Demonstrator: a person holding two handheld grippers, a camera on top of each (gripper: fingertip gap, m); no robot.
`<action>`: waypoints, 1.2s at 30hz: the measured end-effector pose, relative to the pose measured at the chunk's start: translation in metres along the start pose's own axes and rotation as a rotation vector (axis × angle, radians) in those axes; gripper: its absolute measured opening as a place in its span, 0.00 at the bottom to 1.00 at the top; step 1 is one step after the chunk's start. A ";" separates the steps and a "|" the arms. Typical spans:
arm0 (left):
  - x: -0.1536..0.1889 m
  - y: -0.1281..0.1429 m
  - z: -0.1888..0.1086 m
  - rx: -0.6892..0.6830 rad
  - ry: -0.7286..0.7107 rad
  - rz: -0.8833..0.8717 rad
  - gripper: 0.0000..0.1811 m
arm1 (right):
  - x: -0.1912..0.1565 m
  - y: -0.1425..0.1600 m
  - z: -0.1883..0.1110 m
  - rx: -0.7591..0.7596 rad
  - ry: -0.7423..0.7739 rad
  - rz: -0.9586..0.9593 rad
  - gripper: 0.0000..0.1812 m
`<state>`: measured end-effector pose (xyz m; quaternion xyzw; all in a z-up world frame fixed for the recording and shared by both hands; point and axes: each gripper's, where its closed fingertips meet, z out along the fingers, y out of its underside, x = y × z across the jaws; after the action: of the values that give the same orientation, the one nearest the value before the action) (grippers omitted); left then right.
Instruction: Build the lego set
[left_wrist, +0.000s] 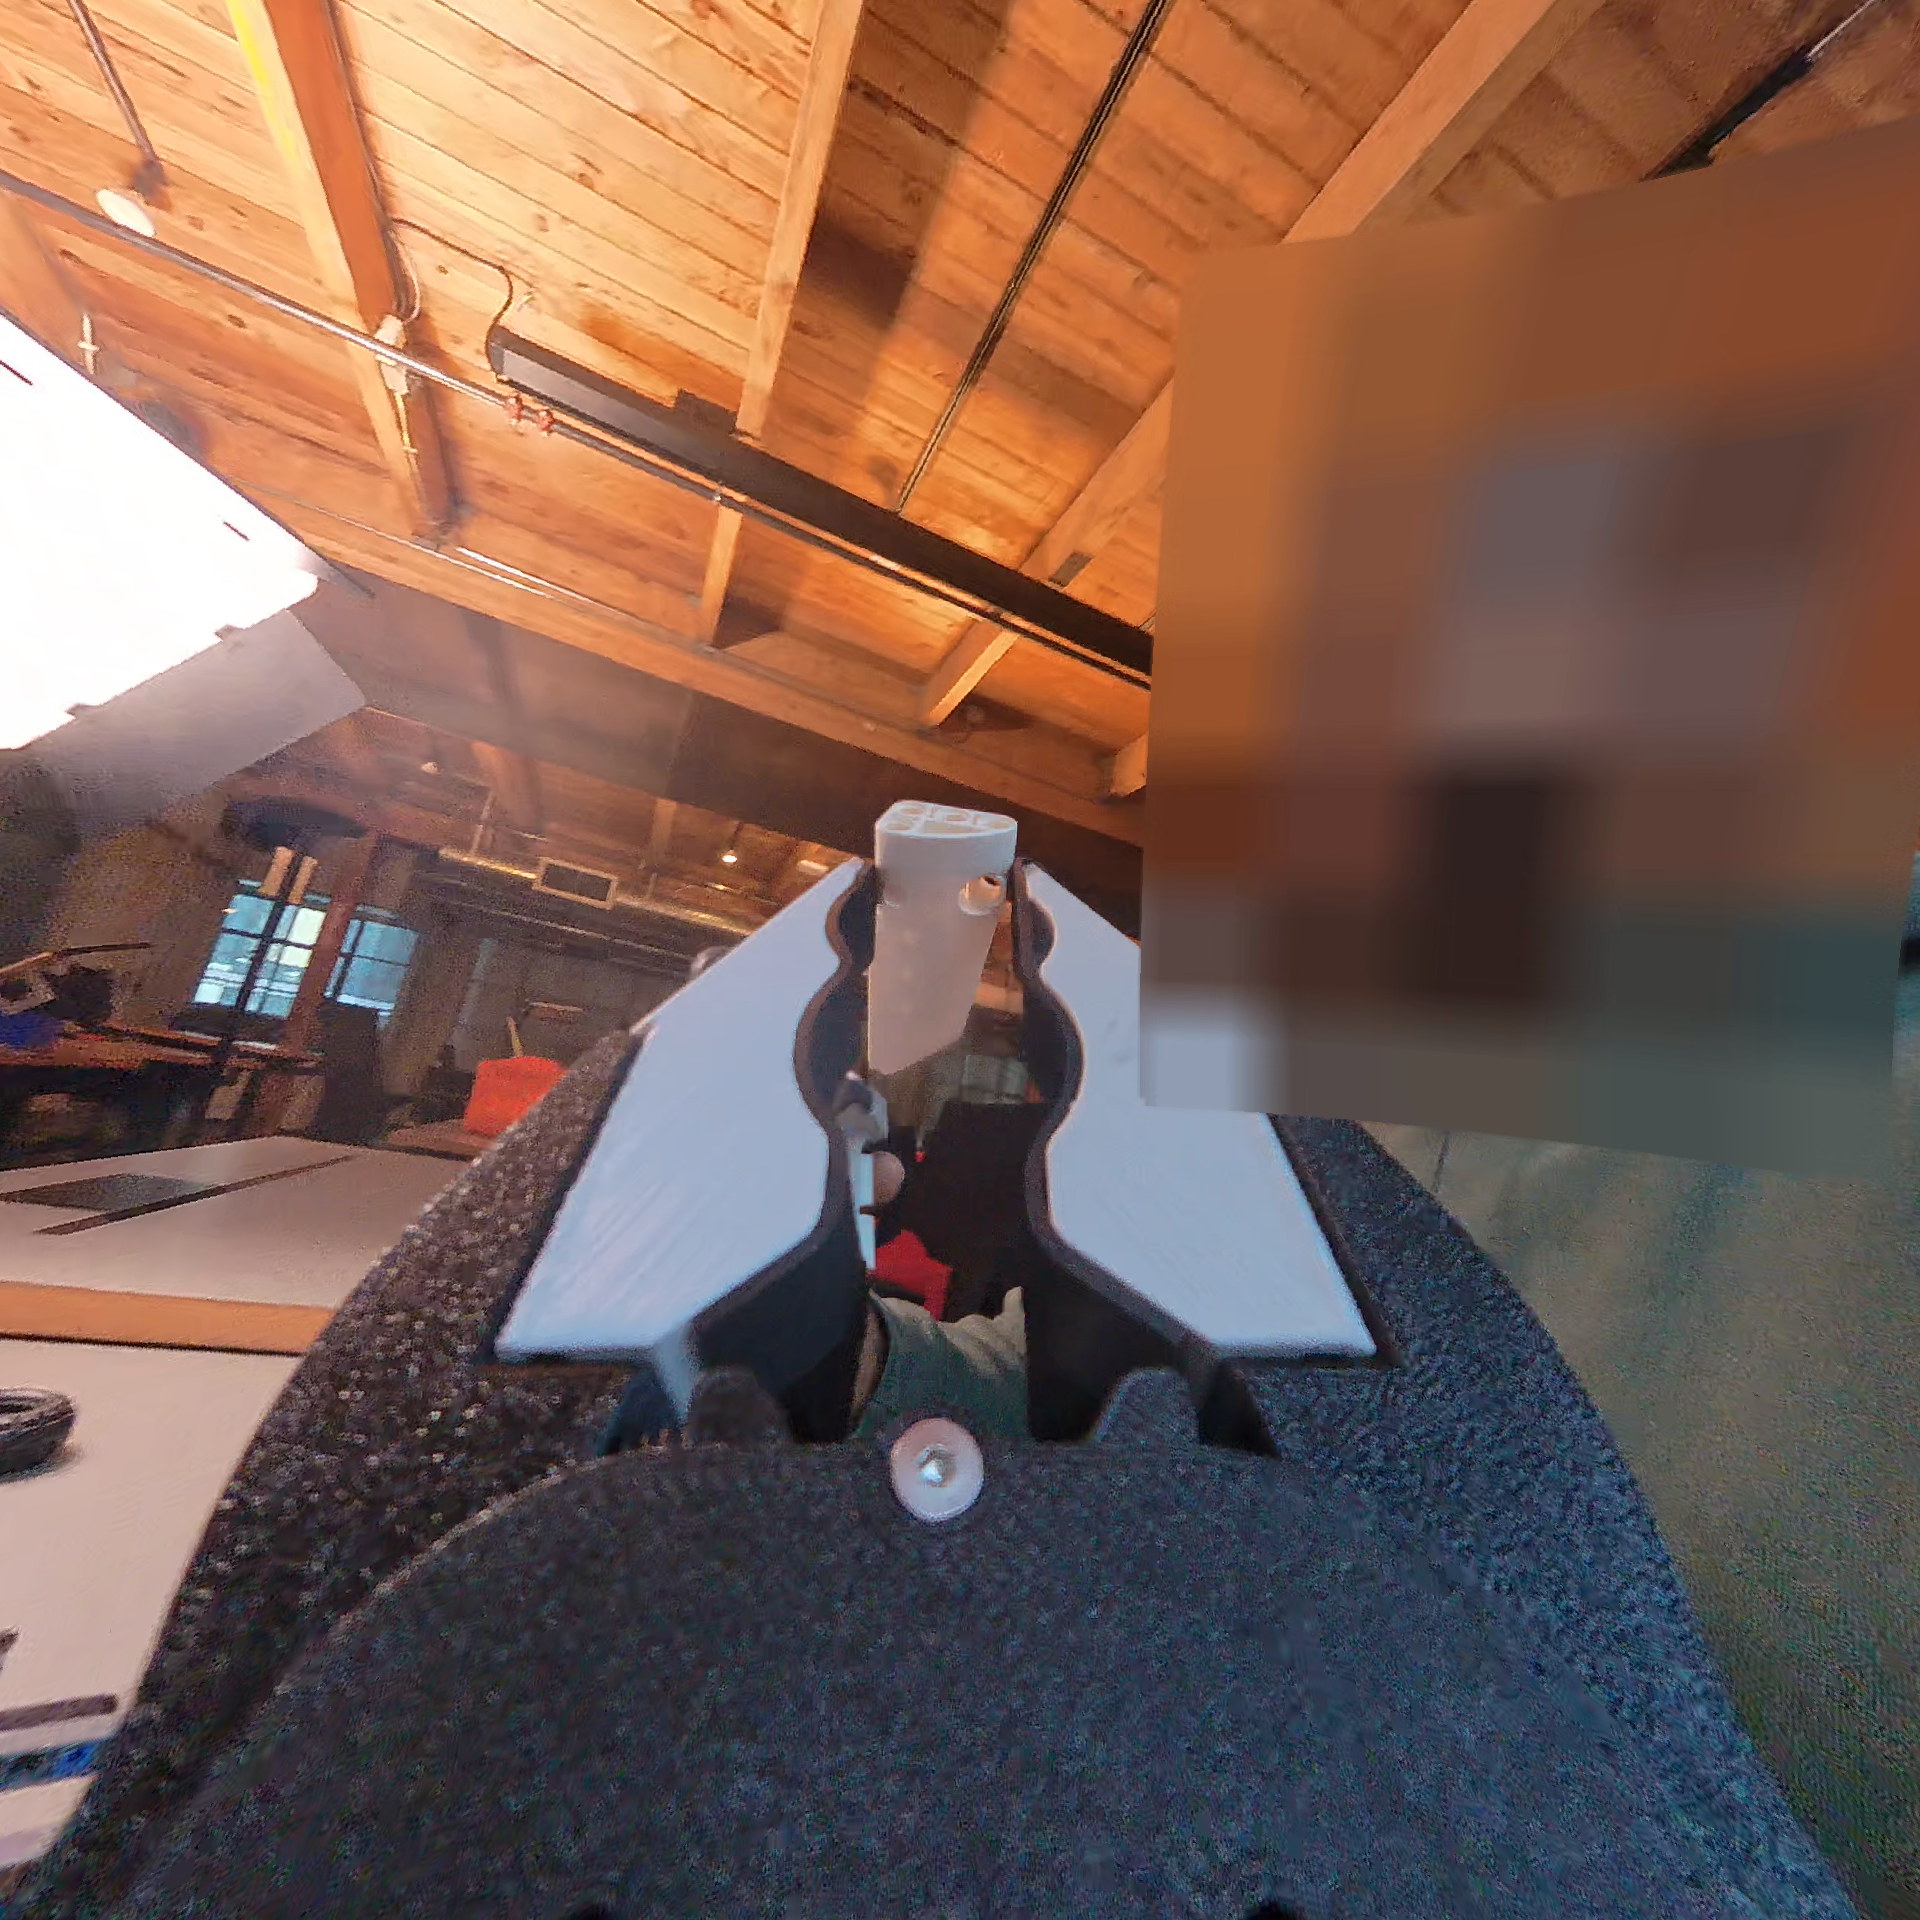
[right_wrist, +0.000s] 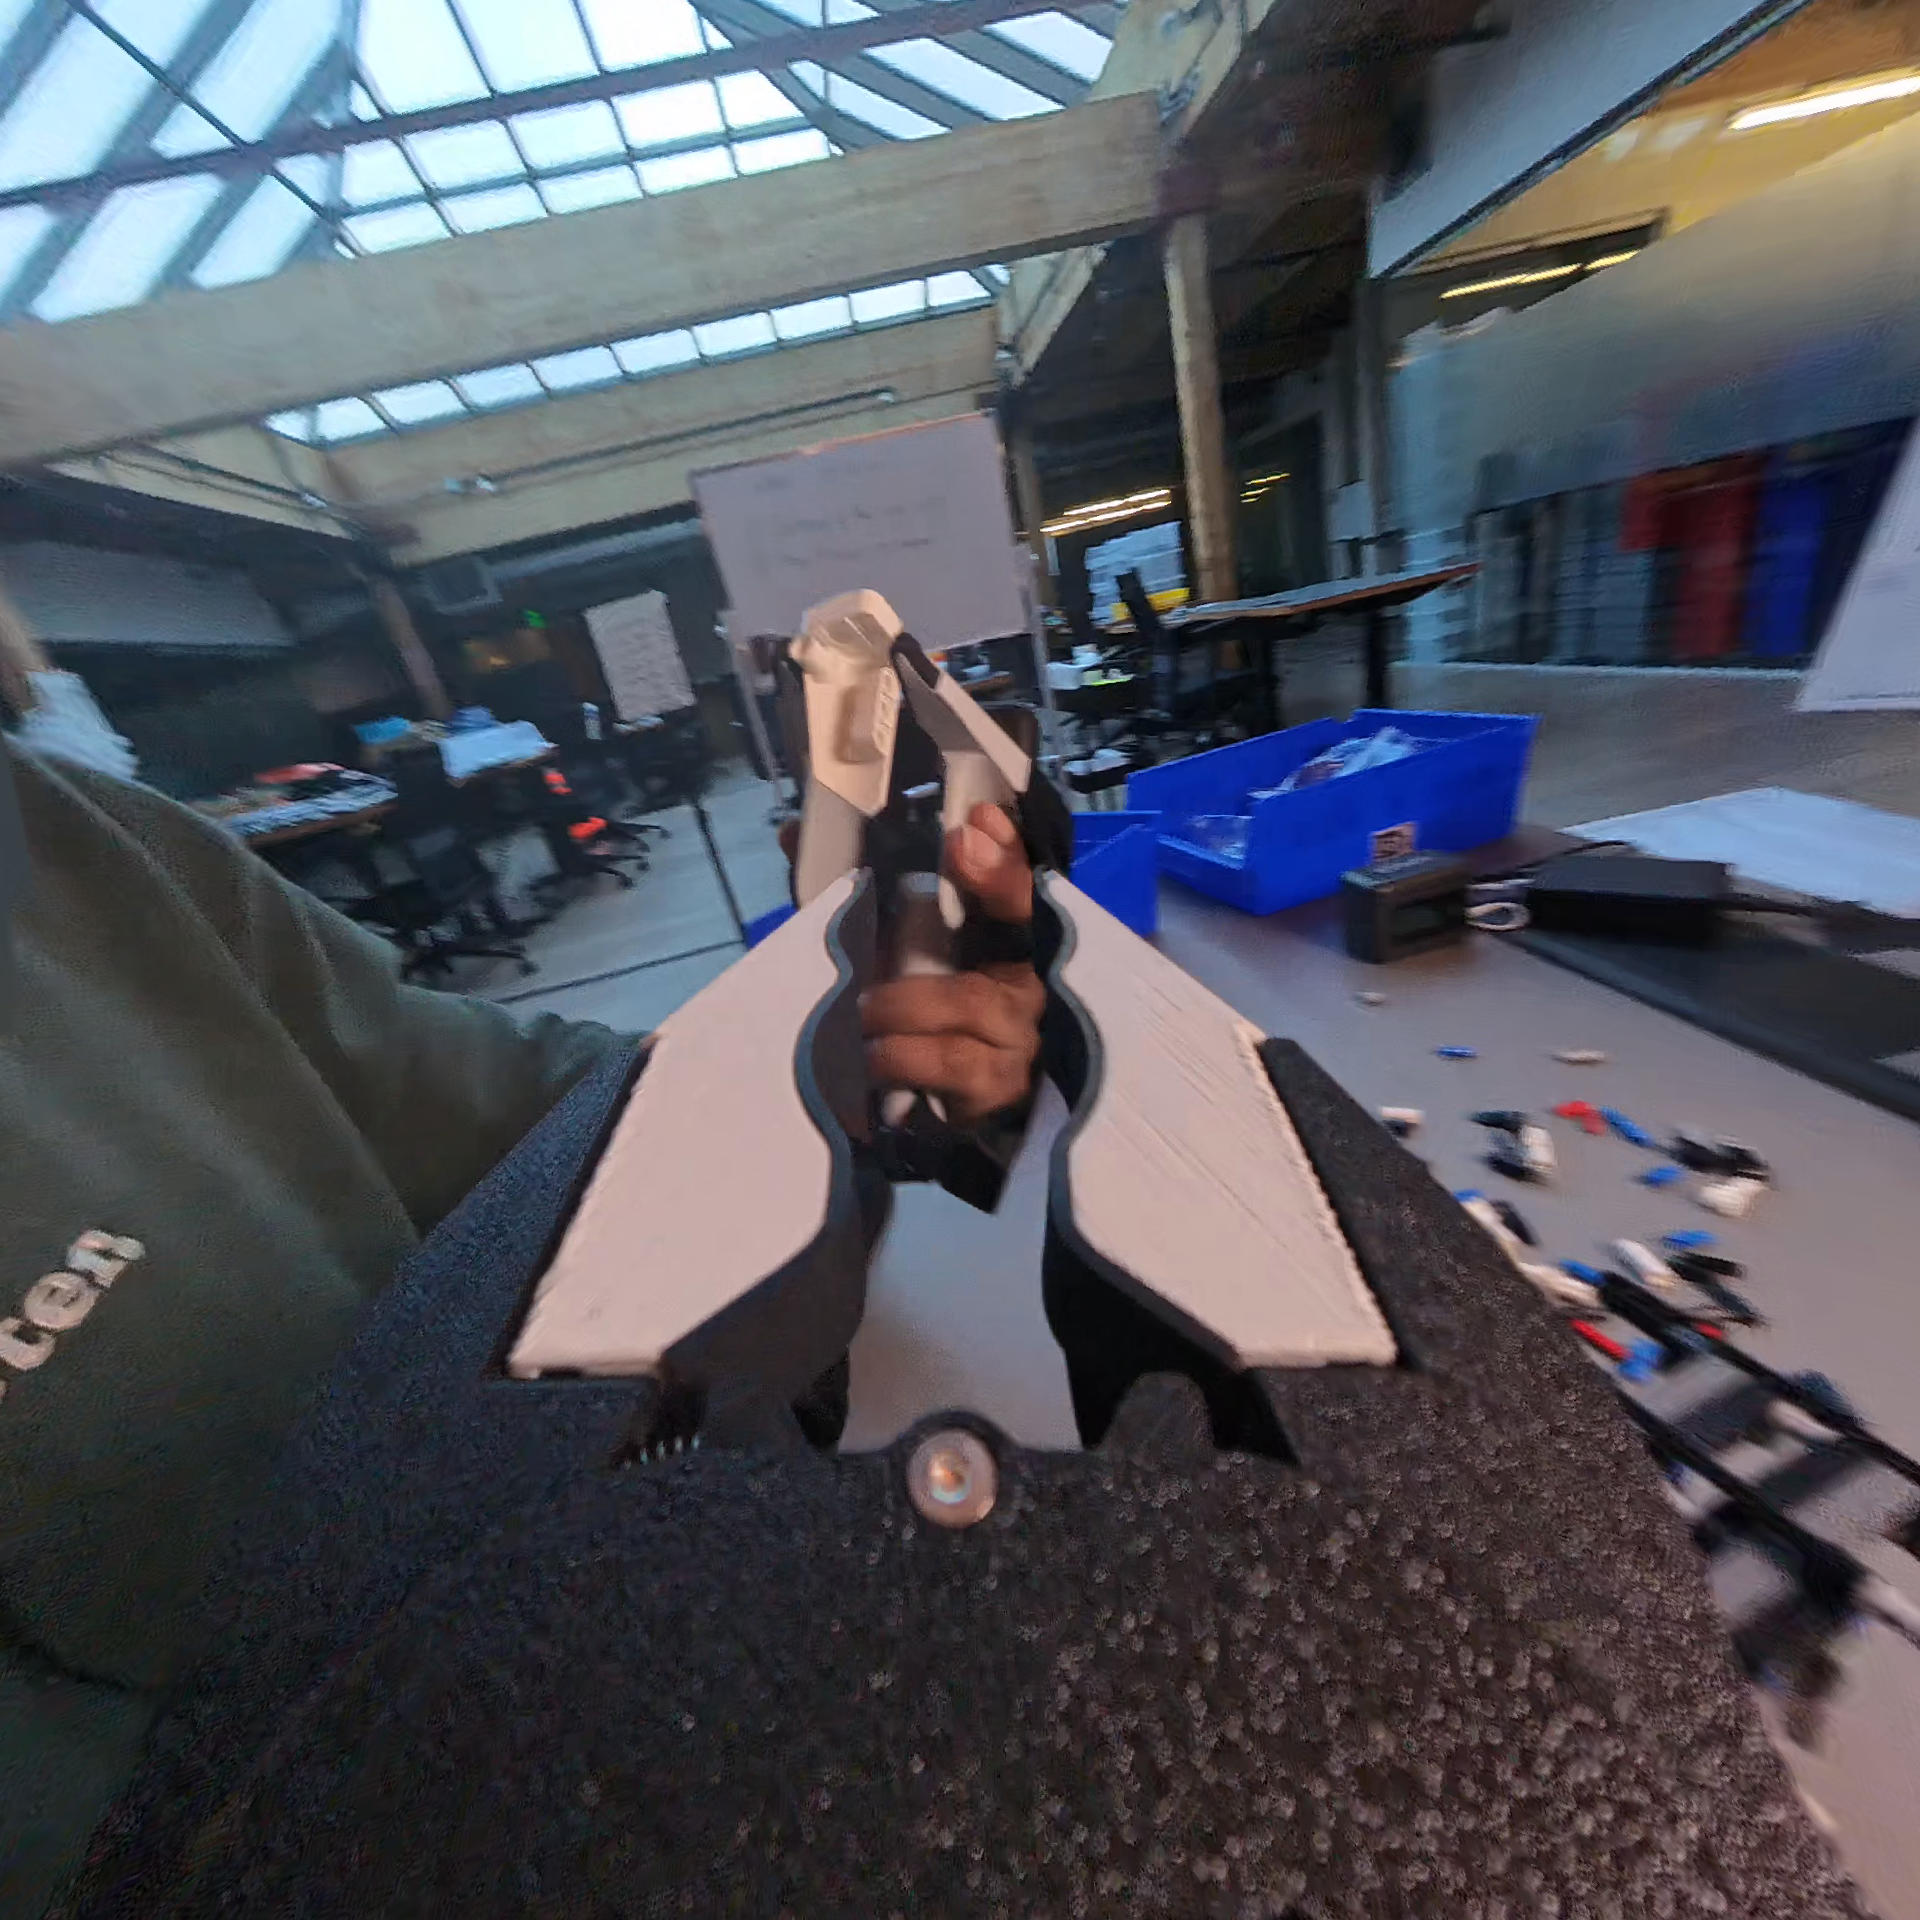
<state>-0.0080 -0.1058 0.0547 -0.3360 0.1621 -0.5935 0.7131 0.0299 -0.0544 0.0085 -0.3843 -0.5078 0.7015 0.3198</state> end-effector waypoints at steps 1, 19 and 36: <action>-0.001 0.001 -0.001 0.017 0.010 -0.017 0.14 | -0.006 0.001 0.011 0.008 -0.048 0.064 0.18; -0.006 0.018 -0.024 -0.087 -0.064 0.053 0.13 | 0.003 0.021 0.041 -0.004 -0.104 0.196 0.00; 0.000 0.045 -0.018 -0.320 -0.110 0.244 0.13 | -0.021 0.022 0.028 -0.024 -0.330 0.361 0.04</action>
<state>0.0139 -0.1080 0.0114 -0.4549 0.2548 -0.4501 0.7250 0.0149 -0.0916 -0.0027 -0.3529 -0.4846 0.7945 0.0974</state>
